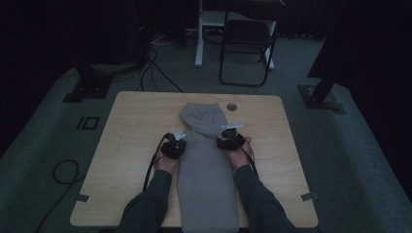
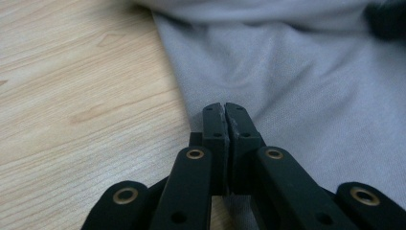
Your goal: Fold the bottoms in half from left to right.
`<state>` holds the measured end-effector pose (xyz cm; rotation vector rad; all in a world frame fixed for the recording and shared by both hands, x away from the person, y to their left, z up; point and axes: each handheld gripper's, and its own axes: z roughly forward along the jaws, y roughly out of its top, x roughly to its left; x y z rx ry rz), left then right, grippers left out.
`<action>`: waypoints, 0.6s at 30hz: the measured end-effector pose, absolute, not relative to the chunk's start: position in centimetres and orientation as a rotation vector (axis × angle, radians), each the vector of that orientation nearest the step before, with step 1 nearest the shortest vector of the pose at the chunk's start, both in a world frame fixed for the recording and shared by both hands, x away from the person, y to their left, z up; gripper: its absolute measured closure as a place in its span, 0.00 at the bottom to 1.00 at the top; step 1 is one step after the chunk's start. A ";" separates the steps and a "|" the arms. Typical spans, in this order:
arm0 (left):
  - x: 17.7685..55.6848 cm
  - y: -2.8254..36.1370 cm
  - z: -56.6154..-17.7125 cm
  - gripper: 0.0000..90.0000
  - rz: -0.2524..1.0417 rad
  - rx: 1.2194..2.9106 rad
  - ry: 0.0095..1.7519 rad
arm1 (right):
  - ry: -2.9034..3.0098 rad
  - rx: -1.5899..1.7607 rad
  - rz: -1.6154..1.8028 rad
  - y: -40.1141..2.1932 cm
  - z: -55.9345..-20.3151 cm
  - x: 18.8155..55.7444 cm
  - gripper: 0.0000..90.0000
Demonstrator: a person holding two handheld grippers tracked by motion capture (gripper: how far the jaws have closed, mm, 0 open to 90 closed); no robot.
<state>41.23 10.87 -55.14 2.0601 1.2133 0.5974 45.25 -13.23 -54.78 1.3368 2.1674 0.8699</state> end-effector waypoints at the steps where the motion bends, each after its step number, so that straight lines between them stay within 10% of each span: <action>1: 41.2 10.9 -55.1 0.97 0.601 2.064 1.211 | 2.139 1.346 0.851 -14.0 -54.8 45.3 0.58; 9: 41.0 10.8 -55.2 0.98 0.610 2.059 1.216 | 2.126 1.339 0.888 -15.9 -55.0 44.9 0.84; 18: 39.5 11.4 -55.2 0.98 0.566 2.050 1.205 | 2.150 1.396 0.941 -16.6 -55.0 43.7 0.91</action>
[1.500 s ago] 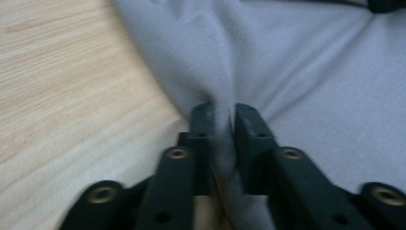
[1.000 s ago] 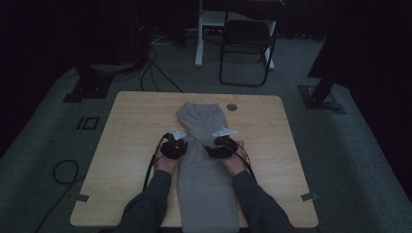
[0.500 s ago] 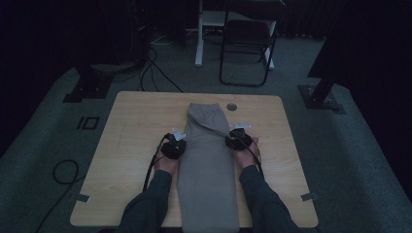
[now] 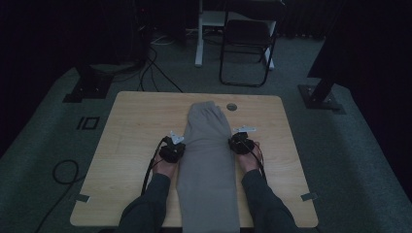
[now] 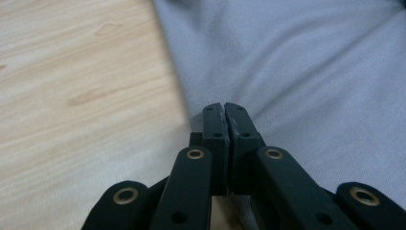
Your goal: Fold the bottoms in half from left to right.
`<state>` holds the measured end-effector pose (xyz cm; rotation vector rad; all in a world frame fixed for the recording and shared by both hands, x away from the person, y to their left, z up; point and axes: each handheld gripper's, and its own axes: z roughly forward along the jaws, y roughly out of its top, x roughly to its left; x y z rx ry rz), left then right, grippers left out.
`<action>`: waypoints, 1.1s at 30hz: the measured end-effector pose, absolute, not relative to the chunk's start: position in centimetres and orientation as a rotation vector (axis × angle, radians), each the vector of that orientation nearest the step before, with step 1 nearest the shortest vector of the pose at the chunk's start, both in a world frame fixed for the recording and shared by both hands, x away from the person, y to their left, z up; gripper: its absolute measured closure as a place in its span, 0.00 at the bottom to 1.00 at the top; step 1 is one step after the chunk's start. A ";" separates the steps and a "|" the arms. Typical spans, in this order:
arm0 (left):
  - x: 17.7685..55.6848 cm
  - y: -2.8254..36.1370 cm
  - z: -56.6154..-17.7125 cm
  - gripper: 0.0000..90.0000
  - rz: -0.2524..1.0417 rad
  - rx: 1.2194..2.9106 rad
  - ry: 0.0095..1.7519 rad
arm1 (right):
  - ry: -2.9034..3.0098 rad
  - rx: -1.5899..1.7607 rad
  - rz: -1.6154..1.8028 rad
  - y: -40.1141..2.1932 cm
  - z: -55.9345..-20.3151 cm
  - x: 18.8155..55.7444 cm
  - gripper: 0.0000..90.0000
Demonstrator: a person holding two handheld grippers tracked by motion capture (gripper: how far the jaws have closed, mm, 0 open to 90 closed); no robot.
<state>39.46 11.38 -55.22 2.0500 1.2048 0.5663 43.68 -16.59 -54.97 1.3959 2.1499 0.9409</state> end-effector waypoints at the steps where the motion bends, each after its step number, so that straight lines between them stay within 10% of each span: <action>1: 39.1 11.4 -55.2 0.97 0.564 2.054 1.201 | 2.154 1.395 0.939 -16.6 -54.9 43.4 0.92; 18: 42.3 10.3 -54.1 0.73 0.580 2.027 1.189 | 2.185 1.336 0.975 -15.3 -53.6 45.2 0.65; 33: 41.4 11.4 -55.1 0.92 0.463 2.043 1.179 | 2.232 1.327 0.959 -15.7 -54.8 44.1 0.80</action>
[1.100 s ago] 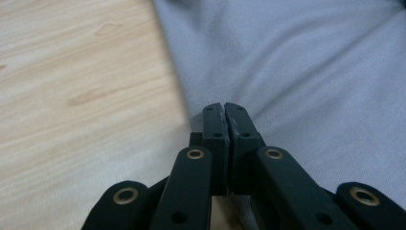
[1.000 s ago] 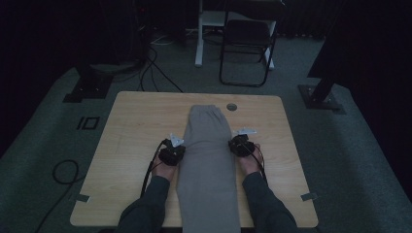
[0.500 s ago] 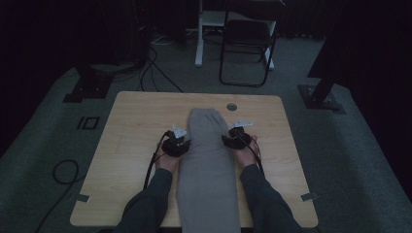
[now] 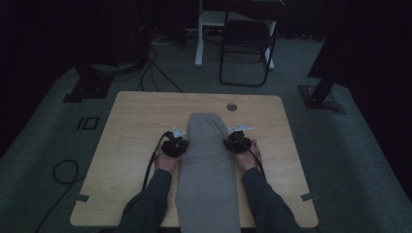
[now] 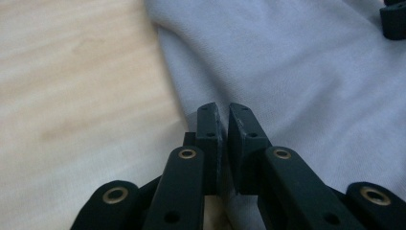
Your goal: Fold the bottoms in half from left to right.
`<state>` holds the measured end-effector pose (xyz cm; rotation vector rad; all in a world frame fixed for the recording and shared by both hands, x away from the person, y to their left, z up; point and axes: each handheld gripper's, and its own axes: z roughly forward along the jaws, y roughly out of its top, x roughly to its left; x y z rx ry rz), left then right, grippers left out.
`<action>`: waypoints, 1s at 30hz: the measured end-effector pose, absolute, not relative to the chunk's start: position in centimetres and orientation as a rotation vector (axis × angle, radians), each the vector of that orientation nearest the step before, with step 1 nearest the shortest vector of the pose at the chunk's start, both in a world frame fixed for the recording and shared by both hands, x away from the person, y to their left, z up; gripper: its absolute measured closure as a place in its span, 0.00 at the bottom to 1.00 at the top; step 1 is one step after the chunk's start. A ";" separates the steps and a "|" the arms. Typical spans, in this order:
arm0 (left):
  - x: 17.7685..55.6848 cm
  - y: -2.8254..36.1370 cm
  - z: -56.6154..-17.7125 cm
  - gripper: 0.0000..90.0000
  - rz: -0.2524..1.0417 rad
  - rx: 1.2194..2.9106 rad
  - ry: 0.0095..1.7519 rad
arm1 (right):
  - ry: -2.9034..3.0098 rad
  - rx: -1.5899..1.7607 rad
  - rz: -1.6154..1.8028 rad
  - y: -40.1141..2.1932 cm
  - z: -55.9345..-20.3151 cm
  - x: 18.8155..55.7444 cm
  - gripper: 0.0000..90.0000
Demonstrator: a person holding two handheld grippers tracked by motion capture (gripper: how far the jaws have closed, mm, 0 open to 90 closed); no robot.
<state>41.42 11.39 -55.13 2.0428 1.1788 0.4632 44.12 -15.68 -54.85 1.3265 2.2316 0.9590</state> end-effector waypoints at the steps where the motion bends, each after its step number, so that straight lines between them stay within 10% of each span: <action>1: 40.9 11.6 -55.2 0.92 0.456 2.041 1.172 | 2.236 1.314 0.966 -15.8 -54.9 43.5 0.80; 30: 34.9 11.4 -55.2 0.88 0.407 2.075 1.097 | 2.246 1.282 1.037 -17.7 -55.3 37.3 0.81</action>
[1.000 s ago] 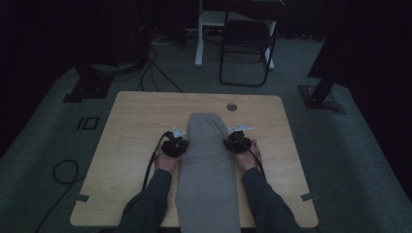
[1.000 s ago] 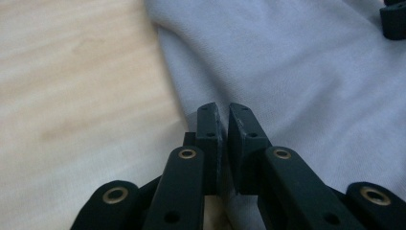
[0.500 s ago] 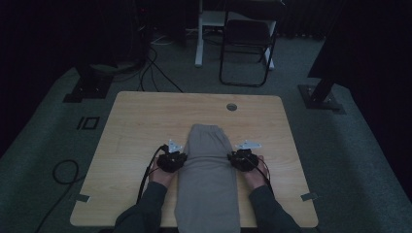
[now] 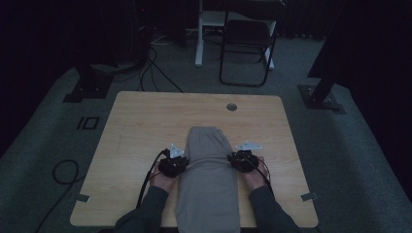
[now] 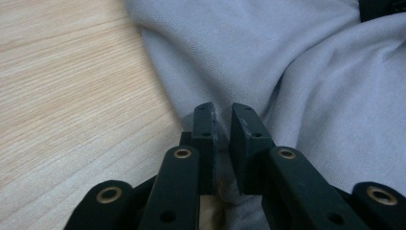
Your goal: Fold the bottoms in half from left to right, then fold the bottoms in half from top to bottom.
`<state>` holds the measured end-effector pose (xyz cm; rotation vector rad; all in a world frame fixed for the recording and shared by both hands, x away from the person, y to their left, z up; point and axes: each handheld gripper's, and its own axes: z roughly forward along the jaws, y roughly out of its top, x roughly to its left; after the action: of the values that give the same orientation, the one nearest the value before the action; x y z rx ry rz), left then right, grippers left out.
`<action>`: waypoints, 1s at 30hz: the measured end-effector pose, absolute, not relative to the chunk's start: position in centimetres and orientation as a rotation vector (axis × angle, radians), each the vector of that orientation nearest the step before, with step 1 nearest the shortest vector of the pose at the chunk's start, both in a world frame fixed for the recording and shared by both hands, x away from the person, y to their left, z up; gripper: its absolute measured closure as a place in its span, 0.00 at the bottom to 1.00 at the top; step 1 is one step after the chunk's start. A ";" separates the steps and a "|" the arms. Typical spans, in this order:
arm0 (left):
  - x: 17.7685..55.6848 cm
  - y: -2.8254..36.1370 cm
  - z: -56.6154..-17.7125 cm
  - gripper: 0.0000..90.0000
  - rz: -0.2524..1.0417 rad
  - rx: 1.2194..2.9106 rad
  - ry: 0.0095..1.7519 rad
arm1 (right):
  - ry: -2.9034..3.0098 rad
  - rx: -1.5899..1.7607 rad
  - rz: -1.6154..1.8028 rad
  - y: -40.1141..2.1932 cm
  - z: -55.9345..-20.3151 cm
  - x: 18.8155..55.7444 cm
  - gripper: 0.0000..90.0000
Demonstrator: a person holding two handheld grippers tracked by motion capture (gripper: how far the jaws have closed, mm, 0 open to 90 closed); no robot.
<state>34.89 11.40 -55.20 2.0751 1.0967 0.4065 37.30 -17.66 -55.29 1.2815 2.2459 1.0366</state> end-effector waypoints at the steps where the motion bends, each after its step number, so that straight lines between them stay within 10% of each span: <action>1: 34.9 11.4 -55.2 0.87 0.403 2.076 1.093 | 2.247 1.283 1.038 -17.7 -55.3 37.3 0.80; 16: 39.7 12.0 -54.3 0.58 0.390 1.954 1.238 | 2.263 1.362 1.080 -17.3 -54.3 40.4 0.46; 30: 42.5 9.8 -55.2 0.53 0.461 2.016 1.246 | 2.229 1.422 0.950 -15.1 -54.6 44.4 0.55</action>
<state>42.51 9.78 -55.18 2.0160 1.2457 0.4612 44.41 -15.09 -54.59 1.4216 2.2286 0.9498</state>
